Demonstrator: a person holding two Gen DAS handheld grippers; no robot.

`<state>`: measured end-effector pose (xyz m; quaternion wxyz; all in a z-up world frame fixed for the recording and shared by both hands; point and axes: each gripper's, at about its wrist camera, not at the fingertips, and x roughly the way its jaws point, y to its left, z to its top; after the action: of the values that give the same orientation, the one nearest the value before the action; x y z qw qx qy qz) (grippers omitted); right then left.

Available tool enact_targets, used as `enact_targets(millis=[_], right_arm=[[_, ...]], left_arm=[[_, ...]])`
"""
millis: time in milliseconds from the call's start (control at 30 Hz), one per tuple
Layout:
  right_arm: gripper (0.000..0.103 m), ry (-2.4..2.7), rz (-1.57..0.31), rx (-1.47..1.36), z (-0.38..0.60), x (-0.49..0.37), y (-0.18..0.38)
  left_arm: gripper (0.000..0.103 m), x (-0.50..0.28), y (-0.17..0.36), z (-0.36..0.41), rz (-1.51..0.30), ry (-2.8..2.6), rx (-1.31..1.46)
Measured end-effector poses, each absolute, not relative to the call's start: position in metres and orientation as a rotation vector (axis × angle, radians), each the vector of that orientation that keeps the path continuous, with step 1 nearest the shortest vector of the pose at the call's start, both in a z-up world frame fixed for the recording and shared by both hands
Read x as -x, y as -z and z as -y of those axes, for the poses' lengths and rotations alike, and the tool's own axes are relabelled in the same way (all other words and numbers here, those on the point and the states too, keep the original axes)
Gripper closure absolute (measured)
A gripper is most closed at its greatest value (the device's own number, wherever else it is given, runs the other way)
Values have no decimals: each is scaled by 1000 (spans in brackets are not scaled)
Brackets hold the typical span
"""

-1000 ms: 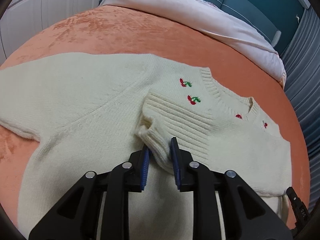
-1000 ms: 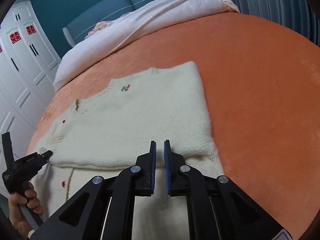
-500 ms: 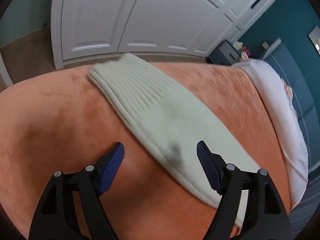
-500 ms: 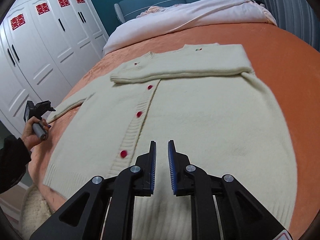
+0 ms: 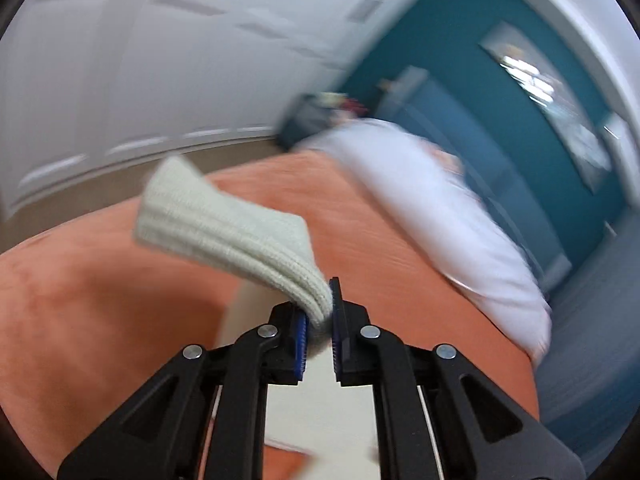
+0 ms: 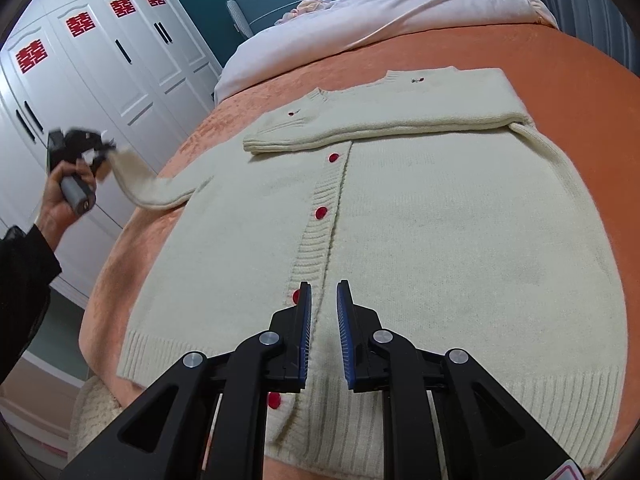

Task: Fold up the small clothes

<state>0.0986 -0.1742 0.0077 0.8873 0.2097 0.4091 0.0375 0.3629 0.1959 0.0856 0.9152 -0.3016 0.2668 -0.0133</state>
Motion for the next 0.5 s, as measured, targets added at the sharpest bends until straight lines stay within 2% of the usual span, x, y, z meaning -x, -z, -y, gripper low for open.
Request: enact_targets(millis=[100,200,233,267,300,333,400,500], right_arm=[[88,-60,-840,-462,182,-95,-8],[87,-34,-828,-484,196,-89,-8],[87,-25,-829,-484,200,-87,-8],[86,-13,-830,-485,207,-85,-7],[84,-3,-831,-488,213,-84,-5],[83,10,-830,-493,221,-82,-5],[81,35,-818,-496,236,-79,-6],[74,67,-798,-472,255,-82,-8]], left_arm=[[95,-349,-119,-81,-542,275,523],[91,-341,-98,26,-667,436,461],[85,-339,-79,55,-729,451,438],[69,-336,-56,81,-801,452,406],[61,-333,-28,103,-876,439,370],[57,-326,-6,113,-928,413,349],[57,-310,28,112,-976,390,372],[53,-298,47,79,-993,322,459]])
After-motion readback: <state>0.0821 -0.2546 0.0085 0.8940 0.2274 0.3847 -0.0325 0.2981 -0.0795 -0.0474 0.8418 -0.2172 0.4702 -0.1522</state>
